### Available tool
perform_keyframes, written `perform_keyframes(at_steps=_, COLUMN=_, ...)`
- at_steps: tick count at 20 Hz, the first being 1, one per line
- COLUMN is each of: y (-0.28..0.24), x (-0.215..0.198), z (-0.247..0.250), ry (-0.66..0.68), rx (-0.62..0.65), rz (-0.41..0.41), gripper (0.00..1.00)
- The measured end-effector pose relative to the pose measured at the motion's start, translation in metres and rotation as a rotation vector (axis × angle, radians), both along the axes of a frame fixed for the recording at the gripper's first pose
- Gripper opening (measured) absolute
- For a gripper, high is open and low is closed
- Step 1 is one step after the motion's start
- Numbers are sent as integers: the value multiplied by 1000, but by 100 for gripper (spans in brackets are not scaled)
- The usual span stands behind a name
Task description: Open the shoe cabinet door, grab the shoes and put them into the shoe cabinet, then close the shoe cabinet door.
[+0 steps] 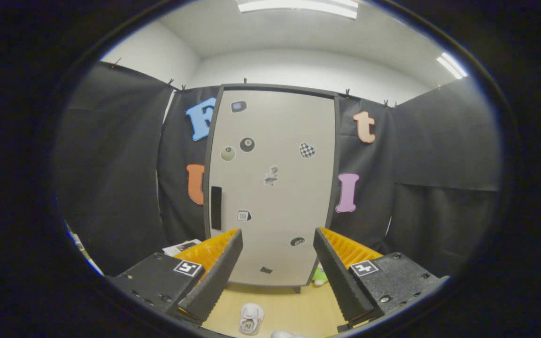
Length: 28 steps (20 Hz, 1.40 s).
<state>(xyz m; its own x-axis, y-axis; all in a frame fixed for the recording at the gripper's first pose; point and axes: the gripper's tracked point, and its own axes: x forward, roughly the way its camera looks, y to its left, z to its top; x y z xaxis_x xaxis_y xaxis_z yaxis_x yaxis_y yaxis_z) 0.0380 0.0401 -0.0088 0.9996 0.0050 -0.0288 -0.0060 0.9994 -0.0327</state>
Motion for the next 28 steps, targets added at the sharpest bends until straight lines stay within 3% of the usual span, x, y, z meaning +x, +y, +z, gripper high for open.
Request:
perform_keyframes(at_steps=3, y=20, x=30, z=-1, ry=11, rx=29, rz=2, gripper=100)
perform_keyframes(at_steps=11, y=109, x=137, z=-14, ry=41, rx=80, rz=148, gripper=100)
perform_keyframes(at_steps=17, y=156, x=209, z=-42, ry=111, rx=114, rz=207, gripper=99)
perform_keyframes(at_steps=21, y=165, x=238, z=-54, ry=131, rx=112, rz=162, gripper=92)
perform_keyframes(at_steps=28, y=174, x=254, z=-66, ry=156, rx=113, rz=129, gripper=61)
